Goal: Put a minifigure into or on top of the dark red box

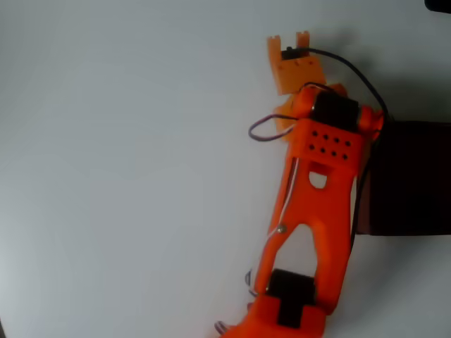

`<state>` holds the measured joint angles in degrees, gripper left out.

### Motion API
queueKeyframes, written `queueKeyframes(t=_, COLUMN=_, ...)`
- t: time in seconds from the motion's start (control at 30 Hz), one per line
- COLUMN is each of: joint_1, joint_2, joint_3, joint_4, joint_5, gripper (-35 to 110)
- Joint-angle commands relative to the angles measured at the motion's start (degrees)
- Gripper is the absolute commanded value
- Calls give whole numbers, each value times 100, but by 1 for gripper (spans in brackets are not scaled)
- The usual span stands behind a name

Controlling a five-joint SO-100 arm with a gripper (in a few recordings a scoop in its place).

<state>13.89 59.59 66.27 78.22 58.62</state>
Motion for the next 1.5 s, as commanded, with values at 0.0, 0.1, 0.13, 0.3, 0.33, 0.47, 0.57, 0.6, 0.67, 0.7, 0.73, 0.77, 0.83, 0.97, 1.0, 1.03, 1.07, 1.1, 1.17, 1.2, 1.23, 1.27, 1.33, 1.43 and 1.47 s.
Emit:
queueKeyframes(t=0.0, joint_1=53, joint_2=-53, joint_3=-545, joint_4=220, joint_5=79, gripper=25)
queueKeyframes(t=0.1, joint_1=53, joint_2=-404, joint_3=-1107, joint_4=483, joint_5=79, gripper=25)
queueKeyframes(t=0.13, joint_1=44, joint_2=-536, joint_3=-1318, joint_4=589, joint_5=70, gripper=25)
queueKeyframes(t=0.3, joint_1=62, joint_2=-1336, joint_3=-2628, joint_4=1222, joint_5=0, gripper=24)
queueKeyframes(t=0.33, joint_1=70, joint_2=-1397, joint_3=-2698, joint_4=1248, joint_5=0, gripper=24)
queueKeyframes(t=0.47, joint_1=88, joint_2=-1512, joint_3=-2751, joint_4=1248, joint_5=35, gripper=24)
queueKeyframes(t=0.57, joint_1=105, joint_2=-1617, joint_3=-2804, joint_4=1292, joint_5=62, gripper=24)
queueKeyframes(t=0.6, joint_1=105, joint_2=-1661, joint_3=-2821, joint_4=1310, joint_5=70, gripper=24)
queueKeyframes(t=0.67, joint_1=114, joint_2=-1775, joint_3=-2979, joint_4=1406, joint_5=97, gripper=23)
queueKeyframes(t=0.7, joint_1=114, joint_2=-1872, joint_3=-3138, joint_4=1503, joint_5=97, gripper=23)
queueKeyframes(t=0.73, joint_1=114, joint_2=-2004, joint_3=-3357, joint_4=1617, joint_5=97, gripper=23)
queueKeyframes(t=0.77, joint_1=114, joint_2=-2180, joint_3=-3656, joint_4=1767, joint_5=97, gripper=23)
queueKeyframes(t=0.83, joint_1=105, joint_2=-2716, joint_3=-4623, joint_4=2224, joint_5=79, gripper=22)
queueKeyframes(t=0.97, joint_1=97, joint_2=-3586, joint_3=-6108, joint_4=2698, joint_5=88, gripper=22)
queueKeyframes(t=1.0, joint_1=88, joint_2=-3595, joint_3=-6091, joint_4=2698, joint_5=88, gripper=22)
queueKeyframes(t=1.03, joint_1=79, joint_2=-3612, joint_3=-6073, joint_4=2698, joint_5=105, gripper=22)
queueKeyframes(t=1.07, joint_1=79, joint_2=-3647, joint_3=-6073, joint_4=2698, joint_5=114, gripper=22)
queueKeyframes(t=1.1, joint_1=79, joint_2=-3665, joint_3=-6073, joint_4=2698, joint_5=123, gripper=22)
queueKeyframes(t=1.17, joint_1=88, joint_2=-3709, joint_3=-6100, joint_4=2698, joint_5=132, gripper=22)
queueKeyframes(t=1.2, joint_1=97, joint_2=-3718, joint_3=-6100, joint_4=2698, joint_5=141, gripper=22)
queueKeyframes(t=1.23, joint_1=105, joint_2=-3727, joint_3=-6100, joint_4=2698, joint_5=149, gripper=22)
queueKeyframes(t=1.27, joint_1=114, joint_2=-3735, joint_3=-6100, joint_4=2698, joint_5=149, gripper=22)
queueKeyframes(t=1.33, joint_1=141, joint_2=-3735, joint_3=-6038, joint_4=2698, joint_5=149, gripper=22)
queueKeyframes(t=1.43, joint_1=176, joint_2=-3718, joint_3=-5854, joint_4=2707, joint_5=202, gripper=21)
queueKeyframes(t=1.47, joint_1=193, joint_2=-3691, joint_3=-5766, joint_4=2707, joint_5=229, gripper=21)
